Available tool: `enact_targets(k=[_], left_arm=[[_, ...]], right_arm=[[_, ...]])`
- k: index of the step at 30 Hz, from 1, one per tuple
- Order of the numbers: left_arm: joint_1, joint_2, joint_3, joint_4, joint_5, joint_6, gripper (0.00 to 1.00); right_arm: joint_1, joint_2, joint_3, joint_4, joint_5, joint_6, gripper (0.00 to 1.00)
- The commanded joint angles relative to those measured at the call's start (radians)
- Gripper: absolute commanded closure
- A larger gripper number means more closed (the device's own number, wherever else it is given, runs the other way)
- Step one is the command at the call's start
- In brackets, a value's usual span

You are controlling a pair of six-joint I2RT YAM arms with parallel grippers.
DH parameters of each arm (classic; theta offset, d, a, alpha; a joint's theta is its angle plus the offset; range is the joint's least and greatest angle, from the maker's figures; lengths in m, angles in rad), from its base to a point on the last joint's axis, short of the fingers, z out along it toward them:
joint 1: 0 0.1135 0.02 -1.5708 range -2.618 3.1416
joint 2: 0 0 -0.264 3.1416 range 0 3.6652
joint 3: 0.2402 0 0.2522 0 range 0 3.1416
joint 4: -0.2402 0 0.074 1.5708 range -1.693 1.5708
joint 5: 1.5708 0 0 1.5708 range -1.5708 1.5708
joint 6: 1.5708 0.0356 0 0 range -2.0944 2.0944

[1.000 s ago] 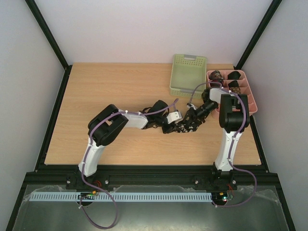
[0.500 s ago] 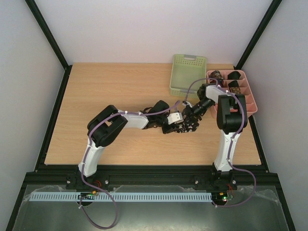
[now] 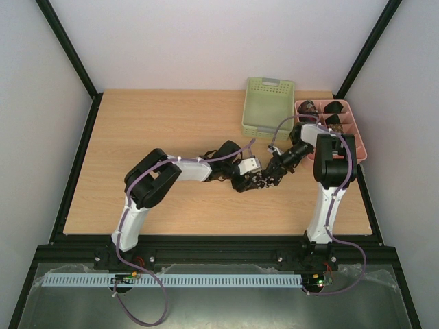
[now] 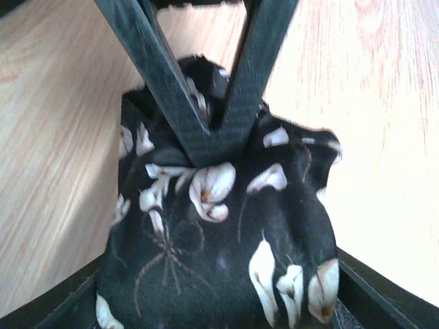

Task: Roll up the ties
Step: Roll the tie at the center of the board.

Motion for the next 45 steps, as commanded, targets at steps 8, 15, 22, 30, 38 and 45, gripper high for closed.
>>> enact_targets(k=[8,15,22,30,38,45], left_arm=[[-0.016,0.13,0.156,0.0,0.072,-0.137,0.28],[-0.019,0.105,0.096,-0.076,-0.031,-0.02,0.62],[-0.03,0.058,-0.027,-0.077,-0.118,0.101,0.66],[-0.033,0.077,-0.017,-0.079,-0.127,0.111,0.66],[-0.036,0.08,-0.018,-0.08,-0.132,0.105,0.66],[-0.036,0.082,-0.018,-0.09,-0.13,0.101,0.64]], right_arm=[[-0.001,0.076,-0.04,0.151,0.155,-0.004,0.98],[-0.017,0.031,0.014,0.046,0.106,0.009,0.77],[-0.095,-0.018,0.058,-0.097,0.025,0.034,0.47],[-0.122,-0.018,-0.019,-0.001,0.078,0.068,0.31],[-0.049,0.033,-0.07,0.011,-0.041,0.008,0.24],[-0.047,-0.035,-0.102,-0.065,-0.249,-0.178,0.24]])
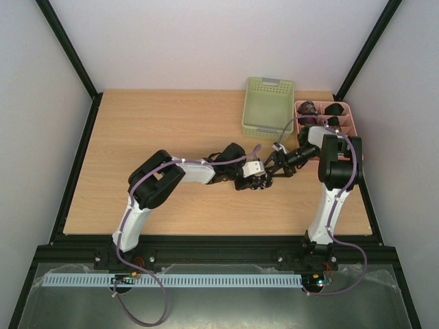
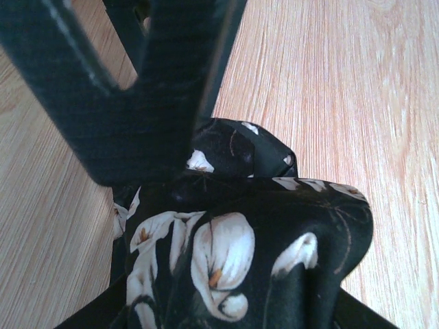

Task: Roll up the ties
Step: Roll the tie at the center of the board, then pick up the tie from the center of the board.

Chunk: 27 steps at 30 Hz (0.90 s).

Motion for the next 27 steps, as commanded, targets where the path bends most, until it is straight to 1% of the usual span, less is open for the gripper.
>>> enact_targets(k=[1,4,8,10,11,13,15,18,22,27], left_arm=[[-0.006,0.051,-0.035,-0.13,-0.056,0.014,0.64],[-0.006,0.051,-0.035,-0.132,-0.057,0.014,0.64],[-0.004,0.053,-0.033,-0.133,-0.057,0.014,0.63],[-0.005,0.053,-0.033,-0.133,-0.058,0.014,0.63],[-0.004,0.052,-0.033,-0.134,-0.059,0.014,0.63],[-0.005,0.053,-0.033,-0.132,-0.059,0.014,0.63],[-0.005,0.054,-0.031,-0.131,-0.059,0.012,0.63],[-0.005,0.056,-0.029,-0.132,-0.055,0.01,0.63],[-0.004,0.058,-0.026,-0.132,-0.056,0.011,0.62],[-0.005,0.059,-0.025,-0.132,-0.058,0.011,0.62]], right_arm=[[0.019,-0.022,-0.069,-0.103,-0.142,-0.151,0.24],[0.021,-0.007,-0.071,-0.141,-0.176,-0.199,0.23],[0.03,-0.002,-0.086,-0.13,-0.126,-0.19,0.23],[0.034,-0.024,-0.122,-0.072,-0.059,-0.133,0.24],[0.034,-0.04,-0.142,-0.003,-0.01,-0.08,0.23],[0.034,-0.071,-0.171,0.064,0.074,-0.03,0.21],[0.035,-0.089,-0.186,0.109,0.105,0.014,0.2],[0.044,-0.092,-0.174,0.123,0.099,0.039,0.23],[0.068,-0.08,-0.135,0.088,0.06,0.037,0.28],[0.097,-0.093,-0.106,0.019,0.006,0.013,0.27]])
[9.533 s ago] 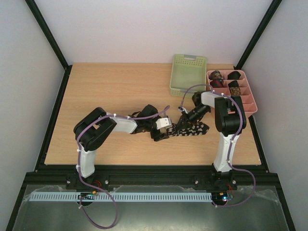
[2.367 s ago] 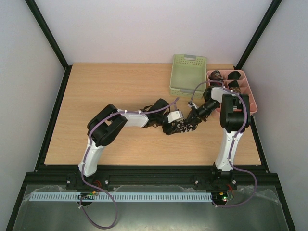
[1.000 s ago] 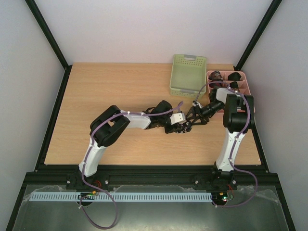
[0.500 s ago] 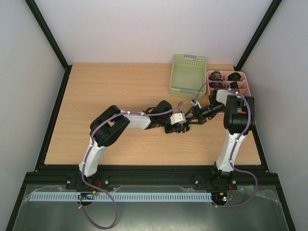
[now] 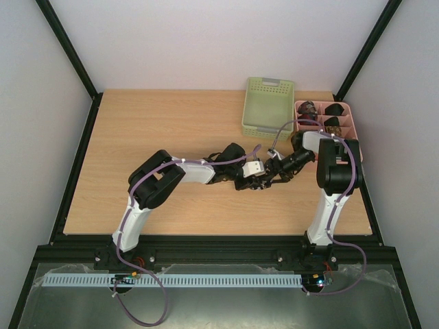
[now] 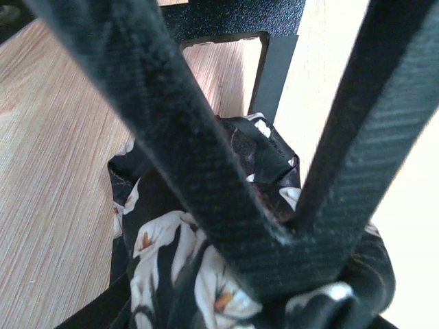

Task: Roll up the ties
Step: Pick up the tie from the center of the board.

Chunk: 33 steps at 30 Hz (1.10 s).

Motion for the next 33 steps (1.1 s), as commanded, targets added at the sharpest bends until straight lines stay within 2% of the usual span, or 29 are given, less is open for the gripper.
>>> enact_targets(k=[1,3,8,9,15,18,22,27,33], left_arm=[[-0.004,0.06,-0.026,-0.131,-0.057,0.01,0.62],[-0.004,0.062,-0.025,-0.129,-0.055,0.01,0.62],[-0.004,0.069,-0.015,-0.13,-0.051,0.012,0.62],[-0.004,0.069,-0.014,-0.13,-0.052,0.011,0.62],[-0.005,0.063,-0.016,-0.127,-0.054,0.013,0.6],[-0.001,0.051,-0.023,-0.106,-0.058,0.008,0.52],[0.008,0.014,-0.023,-0.073,-0.062,-0.004,0.28],[0.012,-0.033,-0.019,-0.027,-0.086,-0.01,0.03],[0.03,-0.101,-0.064,0.027,-0.079,-0.01,0.0]], right_arm=[[0.035,-0.006,0.029,-0.09,-0.051,-0.018,0.26],[0.043,-0.017,0.029,-0.098,-0.051,-0.025,0.32],[0.047,-0.019,0.019,-0.045,-0.013,0.025,0.58],[0.047,-0.017,0.017,-0.037,-0.007,0.037,0.6],[0.049,-0.017,0.016,-0.008,0.02,0.071,0.97],[0.049,-0.027,0.02,-0.019,0.024,0.071,0.99],[0.049,-0.045,0.022,-0.031,0.019,0.066,0.99],[0.049,-0.061,0.022,-0.045,0.033,0.048,0.99],[0.049,-0.084,0.034,-0.056,0.053,0.03,0.99]])
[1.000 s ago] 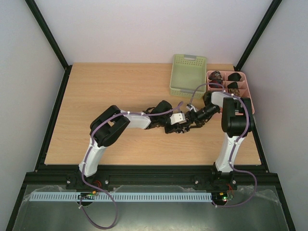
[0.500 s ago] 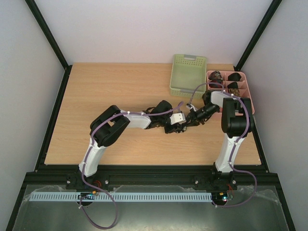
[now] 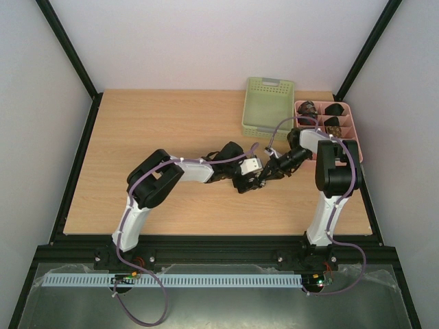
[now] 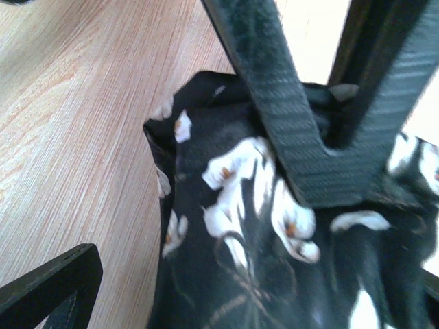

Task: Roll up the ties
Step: Pick up the tie from the center of the board.

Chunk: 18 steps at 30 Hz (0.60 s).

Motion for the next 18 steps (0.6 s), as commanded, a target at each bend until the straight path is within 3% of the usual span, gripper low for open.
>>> enact_targets(k=[1,18], left_arm=[[0.017,-0.083,-0.049,0.03,0.0,0.004,0.0],[0.092,-0.292,-0.169,0.064,-0.027,-0.069,0.0]], right_arm=[[0.007,-0.051,0.017,-0.042,0.035,-0.028,0.99],[0.007,-0.117,0.136,-0.18,0.034,-0.135,0.99]])
